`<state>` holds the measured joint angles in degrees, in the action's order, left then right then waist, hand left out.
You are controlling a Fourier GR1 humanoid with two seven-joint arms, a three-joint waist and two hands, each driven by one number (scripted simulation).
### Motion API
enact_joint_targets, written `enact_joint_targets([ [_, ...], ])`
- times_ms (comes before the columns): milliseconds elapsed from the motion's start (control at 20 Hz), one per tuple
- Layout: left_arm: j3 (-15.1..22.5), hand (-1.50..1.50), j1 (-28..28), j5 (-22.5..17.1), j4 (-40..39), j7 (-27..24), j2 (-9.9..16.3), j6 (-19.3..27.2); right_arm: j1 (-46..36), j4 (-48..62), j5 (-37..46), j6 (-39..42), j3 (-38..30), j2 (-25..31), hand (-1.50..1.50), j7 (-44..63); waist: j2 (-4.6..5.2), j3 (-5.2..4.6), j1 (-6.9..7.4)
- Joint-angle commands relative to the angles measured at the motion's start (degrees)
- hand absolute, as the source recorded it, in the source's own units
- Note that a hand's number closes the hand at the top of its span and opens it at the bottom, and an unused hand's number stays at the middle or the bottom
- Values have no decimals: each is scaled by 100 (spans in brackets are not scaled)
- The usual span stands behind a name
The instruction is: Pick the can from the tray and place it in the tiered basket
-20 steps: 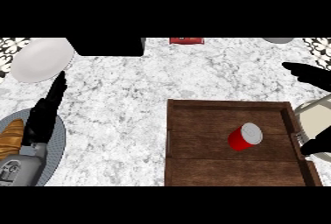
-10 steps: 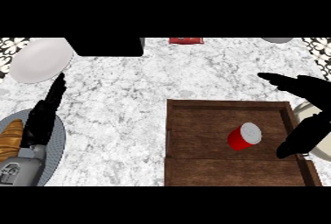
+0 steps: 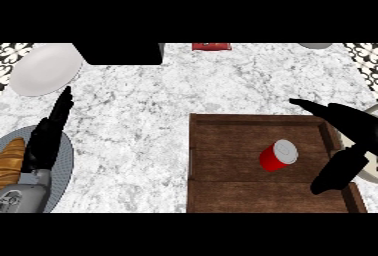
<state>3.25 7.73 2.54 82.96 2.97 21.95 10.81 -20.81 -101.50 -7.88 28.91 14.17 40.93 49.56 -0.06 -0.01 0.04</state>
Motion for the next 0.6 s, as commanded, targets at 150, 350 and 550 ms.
enact_joint_targets([
  [150, -91, 0, 53, 135, -38, 96, -210, -41, -22, -387, 763, 206, 198, -232, -150, 433, 1, -1, 2],
  [350, -82, 0, -100, 368, -32, -135, -391, -16, 29, -414, 1022, 396, -48, -430, -150, 270, 3, 0, 9],
  [550, -266, 0, -385, 242, 522, 120, -248, -297, 456, -614, 1434, 466, -74, -569, -150, 141, -5, 1, 16],
])
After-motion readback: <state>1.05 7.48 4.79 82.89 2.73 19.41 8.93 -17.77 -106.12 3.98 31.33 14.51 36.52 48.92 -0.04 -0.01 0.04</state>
